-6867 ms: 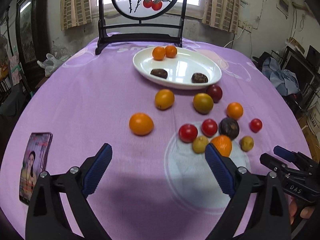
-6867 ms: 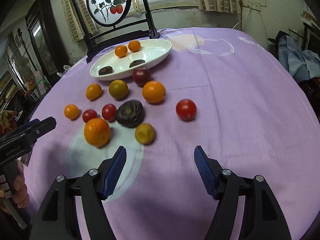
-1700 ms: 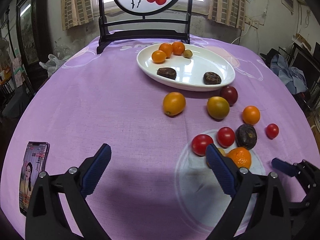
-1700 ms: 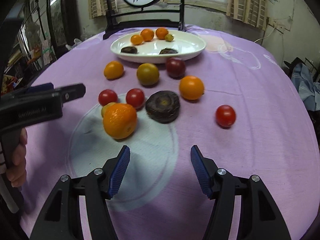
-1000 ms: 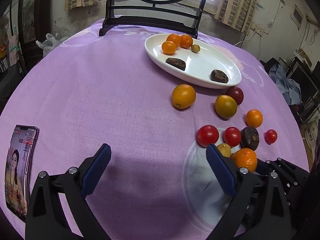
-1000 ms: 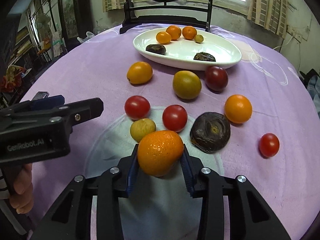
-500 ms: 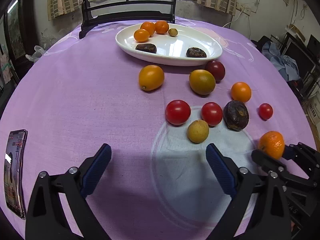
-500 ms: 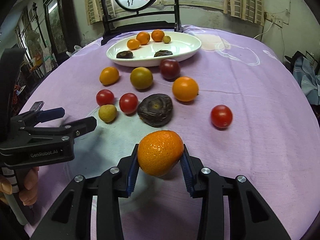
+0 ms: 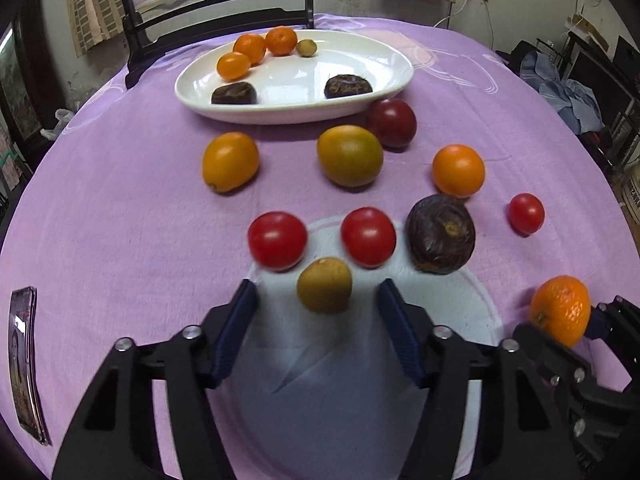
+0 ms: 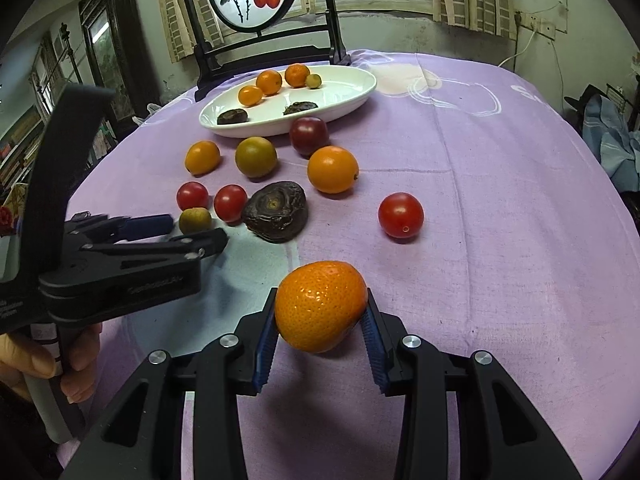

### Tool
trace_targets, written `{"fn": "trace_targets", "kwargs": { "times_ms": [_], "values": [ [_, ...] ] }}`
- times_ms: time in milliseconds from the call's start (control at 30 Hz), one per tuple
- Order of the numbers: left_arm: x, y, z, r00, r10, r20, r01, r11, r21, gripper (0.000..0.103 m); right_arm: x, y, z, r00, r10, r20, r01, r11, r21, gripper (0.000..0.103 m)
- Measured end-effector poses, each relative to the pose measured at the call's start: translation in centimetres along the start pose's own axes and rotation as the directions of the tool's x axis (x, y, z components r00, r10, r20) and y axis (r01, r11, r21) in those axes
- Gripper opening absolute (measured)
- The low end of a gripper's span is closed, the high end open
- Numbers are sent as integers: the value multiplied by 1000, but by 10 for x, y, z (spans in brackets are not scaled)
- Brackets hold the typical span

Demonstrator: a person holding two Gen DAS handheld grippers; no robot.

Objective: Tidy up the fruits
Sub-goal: 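Grasp an orange with the right tool while the left tool grasps a yellow-green fruit, then carry the orange and yellow-green fruit over the white plate and open both tools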

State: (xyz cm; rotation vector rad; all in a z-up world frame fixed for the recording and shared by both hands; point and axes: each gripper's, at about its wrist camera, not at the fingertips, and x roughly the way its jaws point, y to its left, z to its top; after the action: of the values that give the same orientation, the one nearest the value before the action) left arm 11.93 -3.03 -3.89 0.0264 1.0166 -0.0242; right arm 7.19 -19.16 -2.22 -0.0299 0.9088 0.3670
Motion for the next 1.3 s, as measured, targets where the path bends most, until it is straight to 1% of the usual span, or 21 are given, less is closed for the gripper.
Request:
{"fn": "trace_targets", "kwargs": {
  "times_ms": [67, 133, 167, 267, 433, 533, 667, 733, 867, 933, 1000, 1033, 1133, 1233, 1300],
  "values": [
    [-1, -2, 3, 1000, 9, 12, -9, 1000, 6, 25, 0, 2, 0, 1000, 19, 1, -19, 1000, -9, 40],
    [-3, -5, 2, 999, 38, 17, -38, 999, 22, 25, 0, 3, 0, 1000, 27, 0, -27, 1000, -14, 40],
    [-6, -6, 1, 999, 41, 20, -42, 999, 28, 25, 1, 3, 0, 1000, 25, -1, -25, 1000, -13, 40],
    [-16, -2, -5, 1000, 7, 27, -8, 999, 32, 25, 0, 3, 0, 1000, 21, 3, -21, 1000, -11, 40],
    [-43, 14, -13, 998, -23, 59, 22, 1000, 17, 25, 0, 4, -1, 999, 34, 14, -34, 999, -5, 40],
    [-57, 26, -12, 996, -36, 76, 36, 999, 11, 25, -6, 7, 0, 999, 36, 29, -36, 999, -5, 40],
    [-77, 40, 2, 993, -48, 107, 47, 999, 12, 25, -21, 21, 12, 996, 56, 64, -53, 998, -43, 40],
    [-86, 46, 16, 990, -55, 130, 54, 998, 16, 25, -27, 28, 21, 995, 61, 76, -56, 996, -68, 40],
    [-96, 51, 51, 983, -59, 175, 59, 998, 9, 25, -35, 40, 57, 991, 62, 118, -48, 992, -117, 40],
    [-92, 54, 73, 981, -36, 192, 36, 999, 2, 25, -33, 45, 78, 989, 49, 140, -30, 990, -139, 40],
    [-80, 58, 95, 982, 5, 187, -4, 1000, -3, 25, -28, 50, 96, 988, 36, 149, -11, 987, -163, 40],
    [-72, 63, 107, 984, 24, 178, -20, 999, -26, 25, -24, 52, 106, 989, 33, 145, -8, 986, -168, 40],
    [-45, 74, 134, 990, 6, 141, 3, 998, -65, 25, 0, 56, 134, 992, 21, 123, 2, 983, -183, 40],
    [-13, 77, 154, 993, 27, 115, -18, 997, -73, 25, 34, 61, 157, 996, 16, 85, 1, 981, -194, 40],
    [10, 79, 163, 996, 38, 78, -31, 996, -88, 25, 58, 63, 169, 999, 4, 53, 6, 983, -185, 40]
  ]
}}
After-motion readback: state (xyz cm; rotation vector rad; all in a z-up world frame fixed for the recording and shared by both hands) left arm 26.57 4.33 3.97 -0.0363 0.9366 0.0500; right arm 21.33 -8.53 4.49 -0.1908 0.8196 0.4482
